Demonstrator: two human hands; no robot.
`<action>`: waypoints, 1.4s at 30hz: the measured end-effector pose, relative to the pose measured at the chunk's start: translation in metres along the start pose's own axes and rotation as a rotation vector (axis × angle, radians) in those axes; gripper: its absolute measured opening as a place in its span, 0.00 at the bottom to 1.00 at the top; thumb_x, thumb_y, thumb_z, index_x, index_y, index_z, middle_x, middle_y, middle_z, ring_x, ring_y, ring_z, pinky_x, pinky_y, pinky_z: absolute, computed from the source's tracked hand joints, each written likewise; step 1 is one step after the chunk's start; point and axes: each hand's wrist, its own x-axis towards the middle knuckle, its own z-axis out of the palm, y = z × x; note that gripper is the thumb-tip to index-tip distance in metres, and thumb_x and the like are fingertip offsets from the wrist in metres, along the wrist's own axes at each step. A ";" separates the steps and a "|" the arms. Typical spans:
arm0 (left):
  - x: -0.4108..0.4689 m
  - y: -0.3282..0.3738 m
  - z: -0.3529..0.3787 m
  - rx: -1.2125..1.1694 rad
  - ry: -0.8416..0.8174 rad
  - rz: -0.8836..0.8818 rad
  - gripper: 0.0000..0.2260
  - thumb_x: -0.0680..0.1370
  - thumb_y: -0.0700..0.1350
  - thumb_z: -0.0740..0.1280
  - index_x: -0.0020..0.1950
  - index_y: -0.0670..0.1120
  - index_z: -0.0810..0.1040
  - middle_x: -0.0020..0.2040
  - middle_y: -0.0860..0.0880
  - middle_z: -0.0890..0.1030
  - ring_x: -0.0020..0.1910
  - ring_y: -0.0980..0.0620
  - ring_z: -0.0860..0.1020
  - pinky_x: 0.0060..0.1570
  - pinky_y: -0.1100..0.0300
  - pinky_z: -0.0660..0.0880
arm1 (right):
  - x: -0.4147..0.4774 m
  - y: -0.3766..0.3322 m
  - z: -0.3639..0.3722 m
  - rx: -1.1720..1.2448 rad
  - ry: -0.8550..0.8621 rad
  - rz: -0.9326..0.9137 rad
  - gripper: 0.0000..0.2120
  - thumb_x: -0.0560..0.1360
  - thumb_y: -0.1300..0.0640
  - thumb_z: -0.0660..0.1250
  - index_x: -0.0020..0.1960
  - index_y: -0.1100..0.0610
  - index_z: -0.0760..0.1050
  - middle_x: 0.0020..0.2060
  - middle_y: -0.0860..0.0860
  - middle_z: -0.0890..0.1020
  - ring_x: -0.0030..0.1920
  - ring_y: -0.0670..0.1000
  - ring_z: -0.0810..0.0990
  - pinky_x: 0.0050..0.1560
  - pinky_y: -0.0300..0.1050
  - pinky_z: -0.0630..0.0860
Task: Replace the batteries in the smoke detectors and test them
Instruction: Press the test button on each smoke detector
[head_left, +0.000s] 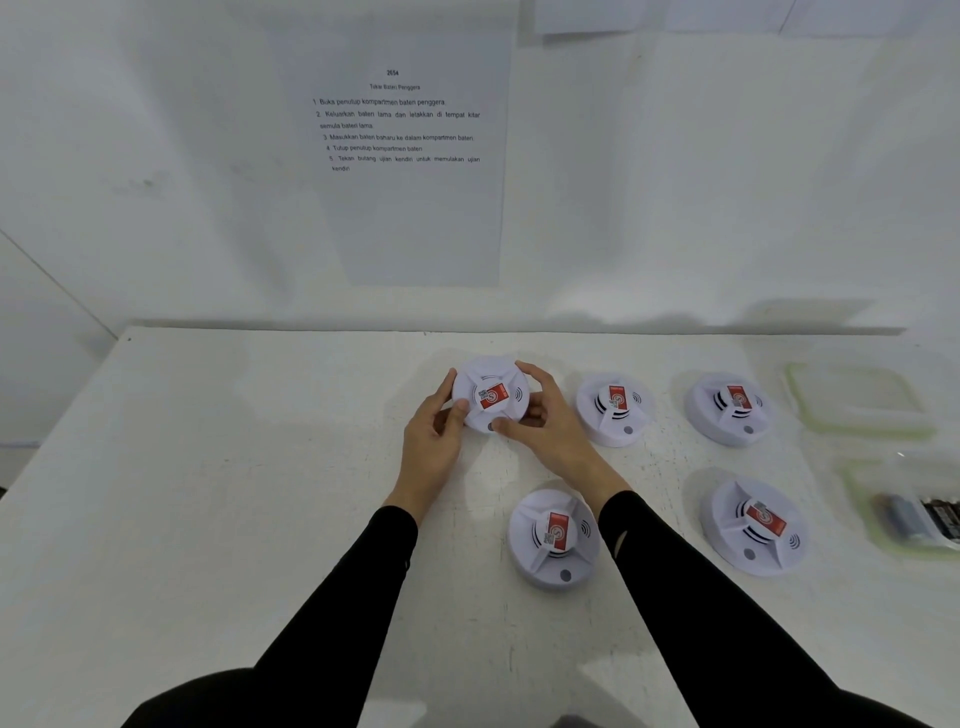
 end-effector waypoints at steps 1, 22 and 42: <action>0.000 0.000 0.000 0.002 0.000 0.002 0.20 0.83 0.48 0.63 0.75 0.50 0.69 0.69 0.51 0.76 0.66 0.56 0.76 0.61 0.67 0.74 | 0.000 0.000 0.000 -0.001 -0.001 -0.001 0.36 0.69 0.63 0.76 0.70 0.45 0.64 0.54 0.54 0.80 0.52 0.49 0.82 0.49 0.38 0.79; 0.000 -0.002 0.000 0.001 0.003 0.001 0.21 0.83 0.47 0.64 0.76 0.48 0.69 0.70 0.50 0.76 0.66 0.56 0.76 0.63 0.65 0.74 | 0.000 -0.001 0.000 0.000 0.009 0.004 0.36 0.69 0.63 0.76 0.71 0.46 0.64 0.53 0.52 0.80 0.52 0.50 0.82 0.47 0.36 0.79; -0.001 0.001 -0.001 -0.015 0.009 -0.012 0.20 0.83 0.46 0.64 0.75 0.48 0.70 0.69 0.51 0.77 0.64 0.59 0.77 0.61 0.67 0.74 | 0.003 0.000 0.003 -0.015 0.014 0.023 0.36 0.69 0.63 0.76 0.70 0.43 0.63 0.53 0.54 0.79 0.51 0.51 0.82 0.49 0.40 0.80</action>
